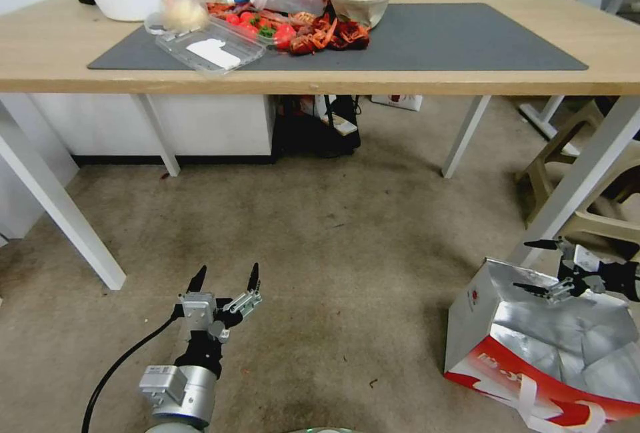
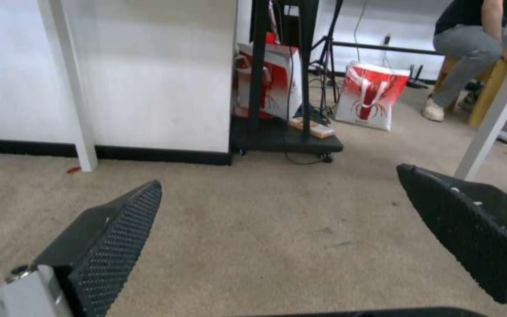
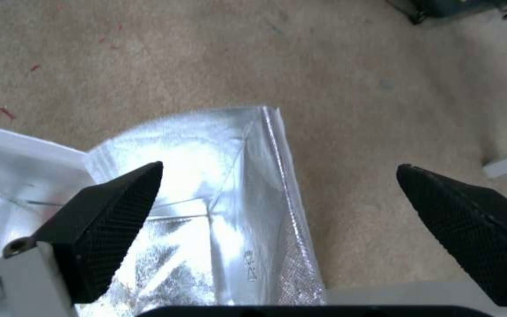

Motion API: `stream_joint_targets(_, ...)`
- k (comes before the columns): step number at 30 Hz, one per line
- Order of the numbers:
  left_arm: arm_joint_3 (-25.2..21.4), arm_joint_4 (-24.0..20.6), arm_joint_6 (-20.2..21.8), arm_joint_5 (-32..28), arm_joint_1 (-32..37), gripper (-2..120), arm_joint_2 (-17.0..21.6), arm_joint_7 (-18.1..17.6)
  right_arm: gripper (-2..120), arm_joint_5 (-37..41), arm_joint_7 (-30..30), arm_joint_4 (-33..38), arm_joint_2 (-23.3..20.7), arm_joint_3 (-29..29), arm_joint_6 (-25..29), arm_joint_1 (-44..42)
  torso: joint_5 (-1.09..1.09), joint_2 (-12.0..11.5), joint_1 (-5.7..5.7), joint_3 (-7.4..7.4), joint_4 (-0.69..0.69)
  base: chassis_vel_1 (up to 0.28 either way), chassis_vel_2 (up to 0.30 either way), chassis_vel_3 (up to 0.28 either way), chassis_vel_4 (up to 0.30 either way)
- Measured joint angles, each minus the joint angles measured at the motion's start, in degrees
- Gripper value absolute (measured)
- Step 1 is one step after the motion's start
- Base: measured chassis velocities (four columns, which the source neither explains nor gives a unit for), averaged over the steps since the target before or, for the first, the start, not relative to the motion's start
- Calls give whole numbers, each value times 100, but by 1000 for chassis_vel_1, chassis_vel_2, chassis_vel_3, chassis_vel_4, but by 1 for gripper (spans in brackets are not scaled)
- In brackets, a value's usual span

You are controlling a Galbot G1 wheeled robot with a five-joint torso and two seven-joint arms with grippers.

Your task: Pick up the food delivery bag from the floor and place it on the table.

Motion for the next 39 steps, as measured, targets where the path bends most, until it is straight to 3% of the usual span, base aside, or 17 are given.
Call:
stream_joint_targets(11, -70, 24, 8, -9, 3, 100, -4, -19, 100, -594, -219, -659, 282, -1156, 26, 1266, -1, 1, 0, 0, 1, 0, 0, 0, 0)
stream_joint_targets(16, -64, 49, 9, -8, -11, 100, -39, -22, 100, -1114, -485, -945, 387, -1340, 12, 1594, -1, 2, 0, 0, -1, 0, 0, 0, 0)
stream_joint_targets(22, -76, 55, 15, 7, -3, 100, -51, -21, 100, -1154, -752, -1094, 435, -1468, -161, 1786, -1, 2, 0, 0, 0, 0, 0, 0, 0)
stream_joint_targets(29, -73, 58, 16, 34, 14, 100, -119, -24, 84, -1050, -790, -1358, 528, -1673, -196, 1989, -2, 2, 0, 0, 0, 0, 0, 0, 0)
stream_joint_targets(31, -77, 50, 13, 48, 38, 100, -141, -24, 70, -1050, -791, -1546, 577, -1740, -73, 2077, -2, 2, 0, 0, 0, 0, 0, 0, 0)
stream_joint_targets(39, -90, 20, -54, 102, 80, 100, -187, 1, 43, -1132, -816, -1644, 630, -1751, -54, 2091, -2, 3, 0, 0, 0, 0, 0, 0, 0)
